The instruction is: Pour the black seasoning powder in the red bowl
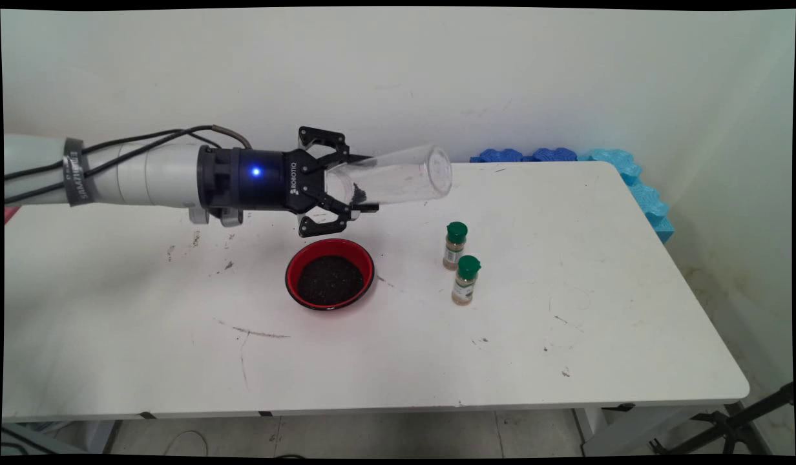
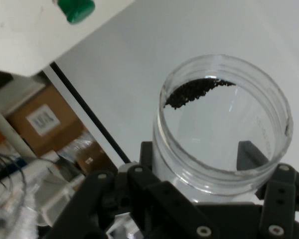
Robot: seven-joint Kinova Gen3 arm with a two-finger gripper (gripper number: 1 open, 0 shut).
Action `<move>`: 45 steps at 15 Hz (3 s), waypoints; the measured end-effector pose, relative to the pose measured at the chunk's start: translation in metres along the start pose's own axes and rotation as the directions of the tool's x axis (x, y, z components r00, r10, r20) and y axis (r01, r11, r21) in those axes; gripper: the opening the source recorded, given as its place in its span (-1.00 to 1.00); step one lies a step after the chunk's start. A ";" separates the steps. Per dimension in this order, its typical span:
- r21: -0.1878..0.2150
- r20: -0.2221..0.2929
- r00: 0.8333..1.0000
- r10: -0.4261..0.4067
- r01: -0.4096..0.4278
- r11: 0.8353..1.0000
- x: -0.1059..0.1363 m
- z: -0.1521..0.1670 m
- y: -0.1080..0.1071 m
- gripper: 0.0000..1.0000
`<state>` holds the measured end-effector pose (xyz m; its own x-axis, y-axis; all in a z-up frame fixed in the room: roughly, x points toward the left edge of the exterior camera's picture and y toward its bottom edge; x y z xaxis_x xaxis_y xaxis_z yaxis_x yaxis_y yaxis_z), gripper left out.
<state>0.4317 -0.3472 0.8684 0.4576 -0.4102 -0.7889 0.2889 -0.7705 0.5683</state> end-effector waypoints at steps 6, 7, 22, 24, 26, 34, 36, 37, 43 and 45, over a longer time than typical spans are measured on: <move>0.085 -0.015 0.972 0.233 -0.231 0.969 0.000 0.001 0.007 -1.00; 0.095 -0.013 0.963 0.268 -0.266 0.959 -0.002 0.002 0.009 -1.00; 0.226 0.106 0.525 0.844 -0.840 0.494 -0.027 0.009 0.043 -1.00; 0.226 0.133 0.422 0.897 -0.894 0.387 -0.031 0.010 0.047 -1.00; 0.227 0.163 0.302 0.939 -0.938 0.262 -0.035 0.011 0.051 -1.00; 0.203 0.251 -0.164 0.954 -0.955 -0.218 -0.053 0.022 0.067 -1.00; 0.190 0.278 -0.288 0.917 -0.919 -0.346 -0.056 0.027 0.071 -1.00; 0.182 0.292 -0.340 0.894 -0.898 -0.401 -0.057 0.029 0.073 -1.00; 0.097 0.378 -0.630 0.678 -0.702 -0.706 -0.060 0.045 0.074 -1.00; 0.070 0.387 -0.681 0.622 -0.651 -0.756 -0.061 0.051 0.071 -1.00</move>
<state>0.3817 -0.4022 0.9448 -0.4574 -0.3885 0.7999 -0.5752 0.8153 0.0671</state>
